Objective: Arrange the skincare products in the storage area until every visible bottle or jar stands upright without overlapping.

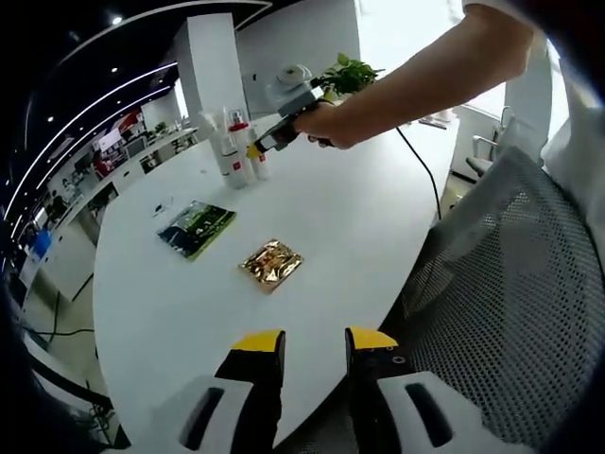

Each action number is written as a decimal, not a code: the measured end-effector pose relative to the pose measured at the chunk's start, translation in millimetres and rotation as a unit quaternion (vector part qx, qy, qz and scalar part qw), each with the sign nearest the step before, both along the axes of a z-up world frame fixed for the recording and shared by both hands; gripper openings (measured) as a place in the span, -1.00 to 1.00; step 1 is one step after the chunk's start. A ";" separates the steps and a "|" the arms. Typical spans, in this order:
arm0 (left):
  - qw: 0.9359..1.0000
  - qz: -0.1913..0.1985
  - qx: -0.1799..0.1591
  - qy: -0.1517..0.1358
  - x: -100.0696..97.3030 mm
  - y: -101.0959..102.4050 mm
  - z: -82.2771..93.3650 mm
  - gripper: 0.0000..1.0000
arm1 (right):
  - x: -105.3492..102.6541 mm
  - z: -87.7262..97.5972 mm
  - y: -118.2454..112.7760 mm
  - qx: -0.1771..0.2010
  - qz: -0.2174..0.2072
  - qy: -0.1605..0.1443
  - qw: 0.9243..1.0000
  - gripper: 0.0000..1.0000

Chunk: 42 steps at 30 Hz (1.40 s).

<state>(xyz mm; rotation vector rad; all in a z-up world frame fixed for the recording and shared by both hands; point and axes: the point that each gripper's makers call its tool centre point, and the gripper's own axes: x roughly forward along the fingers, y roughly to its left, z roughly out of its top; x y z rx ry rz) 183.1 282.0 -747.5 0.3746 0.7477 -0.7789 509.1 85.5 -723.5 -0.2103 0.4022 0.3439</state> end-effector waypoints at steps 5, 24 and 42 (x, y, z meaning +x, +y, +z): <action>1.000 -0.001 0.006 0.000 -0.3 1.3 -0.2 -0.49 | 4.0 0.7 -0.8 0.008 -0.010 -0.024 1.000 -0.60; 1.000 -0.002 0.012 -0.007 0.2 1.8 1.4 -0.55 | 12.2 2.9 -1.0 0.009 -0.032 -0.031 0.999 -0.58; 1.000 0.001 0.010 -0.013 1.7 2.8 3.2 -0.55 | 5.3 -1.8 -2.1 0.002 -0.041 -0.004 0.999 -0.50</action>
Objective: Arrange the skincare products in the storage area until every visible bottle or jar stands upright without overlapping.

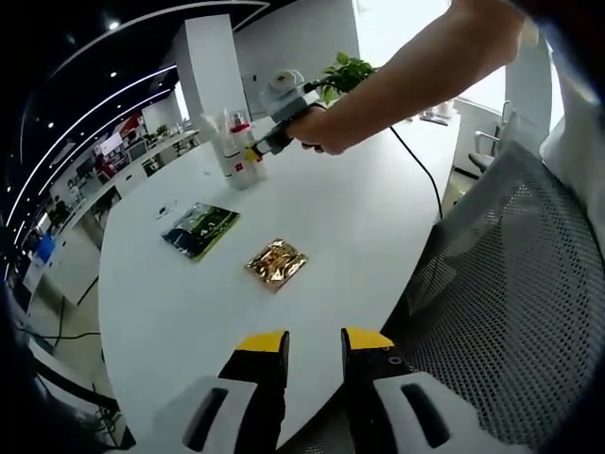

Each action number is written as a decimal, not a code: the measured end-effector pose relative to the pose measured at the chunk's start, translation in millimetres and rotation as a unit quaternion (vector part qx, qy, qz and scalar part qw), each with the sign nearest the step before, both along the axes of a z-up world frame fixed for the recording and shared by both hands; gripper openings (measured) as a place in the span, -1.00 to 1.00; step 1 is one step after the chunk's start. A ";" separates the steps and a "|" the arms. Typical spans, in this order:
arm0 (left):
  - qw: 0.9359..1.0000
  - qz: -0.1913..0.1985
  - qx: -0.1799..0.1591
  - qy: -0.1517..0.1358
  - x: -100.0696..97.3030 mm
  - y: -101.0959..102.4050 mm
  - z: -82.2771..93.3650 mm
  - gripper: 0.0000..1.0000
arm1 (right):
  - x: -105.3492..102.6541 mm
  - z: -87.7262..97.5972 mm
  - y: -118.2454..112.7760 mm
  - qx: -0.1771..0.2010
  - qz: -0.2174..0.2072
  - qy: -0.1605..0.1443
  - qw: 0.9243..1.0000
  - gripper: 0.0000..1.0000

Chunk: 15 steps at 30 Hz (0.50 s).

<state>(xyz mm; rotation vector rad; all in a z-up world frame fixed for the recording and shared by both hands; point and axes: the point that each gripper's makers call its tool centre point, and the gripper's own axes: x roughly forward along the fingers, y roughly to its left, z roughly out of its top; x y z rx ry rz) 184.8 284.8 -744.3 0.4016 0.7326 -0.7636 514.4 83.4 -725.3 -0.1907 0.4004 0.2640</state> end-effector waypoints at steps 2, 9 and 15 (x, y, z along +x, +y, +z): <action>1.000 0.000 0.001 -0.001 0.2 0.1 0.1 -0.55 | -5.0 -0.1 -0.9 0.002 0.000 0.004 1.000 -0.50; 1.000 0.001 0.004 -0.002 0.8 1.6 -0.6 -0.55 | -41.3 -17.5 11.0 0.021 0.020 0.054 0.998 -0.29; 1.000 0.000 0.007 -0.002 0.3 2.0 -1.4 -0.55 | -73.3 -33.8 60.8 0.124 0.028 0.125 0.984 -0.04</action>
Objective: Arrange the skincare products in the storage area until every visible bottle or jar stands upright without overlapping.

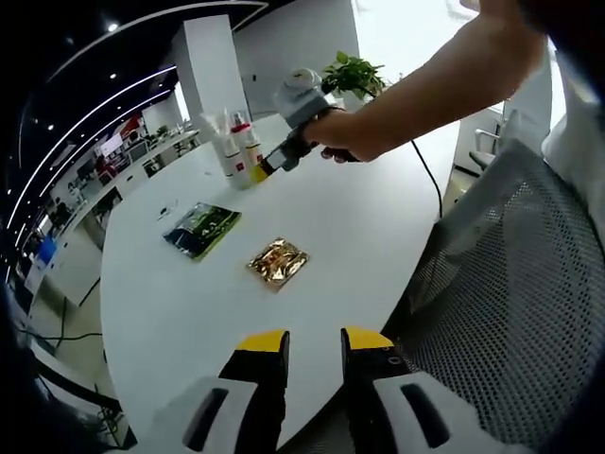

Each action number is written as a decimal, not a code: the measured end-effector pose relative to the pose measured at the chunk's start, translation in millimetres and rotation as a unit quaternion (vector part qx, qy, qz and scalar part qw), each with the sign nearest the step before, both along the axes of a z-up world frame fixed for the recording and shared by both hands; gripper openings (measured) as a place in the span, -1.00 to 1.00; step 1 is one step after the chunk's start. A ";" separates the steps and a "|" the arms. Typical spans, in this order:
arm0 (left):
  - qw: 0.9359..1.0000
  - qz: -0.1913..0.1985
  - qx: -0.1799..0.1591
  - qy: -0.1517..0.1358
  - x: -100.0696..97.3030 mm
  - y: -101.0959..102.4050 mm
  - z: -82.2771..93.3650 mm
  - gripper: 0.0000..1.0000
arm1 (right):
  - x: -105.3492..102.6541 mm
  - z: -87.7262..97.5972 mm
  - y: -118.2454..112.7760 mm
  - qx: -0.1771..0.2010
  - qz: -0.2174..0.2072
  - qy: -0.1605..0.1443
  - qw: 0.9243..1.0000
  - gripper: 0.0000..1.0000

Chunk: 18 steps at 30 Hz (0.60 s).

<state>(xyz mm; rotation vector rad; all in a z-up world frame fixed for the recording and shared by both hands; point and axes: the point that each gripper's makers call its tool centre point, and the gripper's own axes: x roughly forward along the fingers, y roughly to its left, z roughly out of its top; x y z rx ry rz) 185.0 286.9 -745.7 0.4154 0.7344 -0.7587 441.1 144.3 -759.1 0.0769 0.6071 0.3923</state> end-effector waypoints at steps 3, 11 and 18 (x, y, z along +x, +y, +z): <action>1.000 -0.002 -0.001 0.002 -1.1 -0.8 -0.2 -0.55 | -2.7 -10.4 30.7 0.014 0.015 0.030 0.999 0.15; 1.000 -0.003 0.002 -0.002 -0.9 0.4 -0.2 -0.55 | 29.2 -25.0 102.9 -0.014 0.057 0.056 0.997 0.51; 1.000 -0.003 0.002 -0.004 -0.9 1.4 -0.3 -0.55 | 48.1 -29.4 129.6 -0.045 0.056 0.080 0.994 0.70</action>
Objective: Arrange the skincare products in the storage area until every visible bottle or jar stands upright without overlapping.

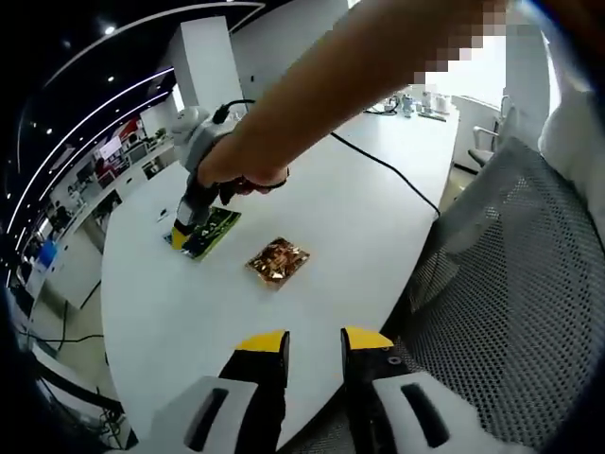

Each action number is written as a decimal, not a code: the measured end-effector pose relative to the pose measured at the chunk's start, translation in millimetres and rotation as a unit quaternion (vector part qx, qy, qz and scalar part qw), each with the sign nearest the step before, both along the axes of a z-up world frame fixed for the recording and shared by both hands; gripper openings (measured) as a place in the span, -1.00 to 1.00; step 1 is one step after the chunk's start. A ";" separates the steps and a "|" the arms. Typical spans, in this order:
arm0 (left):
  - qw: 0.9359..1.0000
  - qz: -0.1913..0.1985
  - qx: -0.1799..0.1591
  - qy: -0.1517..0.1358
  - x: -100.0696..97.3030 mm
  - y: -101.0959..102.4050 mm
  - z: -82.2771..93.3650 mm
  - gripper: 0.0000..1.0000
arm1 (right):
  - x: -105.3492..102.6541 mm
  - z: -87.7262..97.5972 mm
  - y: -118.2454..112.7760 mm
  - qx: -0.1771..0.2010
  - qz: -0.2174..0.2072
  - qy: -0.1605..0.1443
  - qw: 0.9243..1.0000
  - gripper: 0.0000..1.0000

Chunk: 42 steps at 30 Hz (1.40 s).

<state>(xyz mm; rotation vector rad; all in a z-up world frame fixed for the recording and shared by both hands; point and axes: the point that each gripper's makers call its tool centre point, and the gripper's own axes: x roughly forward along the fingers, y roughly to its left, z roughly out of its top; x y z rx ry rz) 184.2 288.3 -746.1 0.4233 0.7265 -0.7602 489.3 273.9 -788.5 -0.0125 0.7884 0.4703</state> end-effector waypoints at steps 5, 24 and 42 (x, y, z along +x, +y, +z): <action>1.000 -0.001 0.000 -0.002 -0.1 0.0 0.0 -0.55 | 10.4 -13.7 1.2 -0.063 0.027 0.004 0.998 0.79; 1.000 -0.001 0.006 0.005 -2.2 1.8 -3.9 -0.56 | 14.0 -6.8 7.2 -0.062 0.102 -0.043 0.992 0.20; 1.000 0.006 0.015 0.006 0.1 6.2 -5.6 -0.56 | 8.6 -2.1 -1.8 -0.018 0.184 -0.023 0.983 -0.92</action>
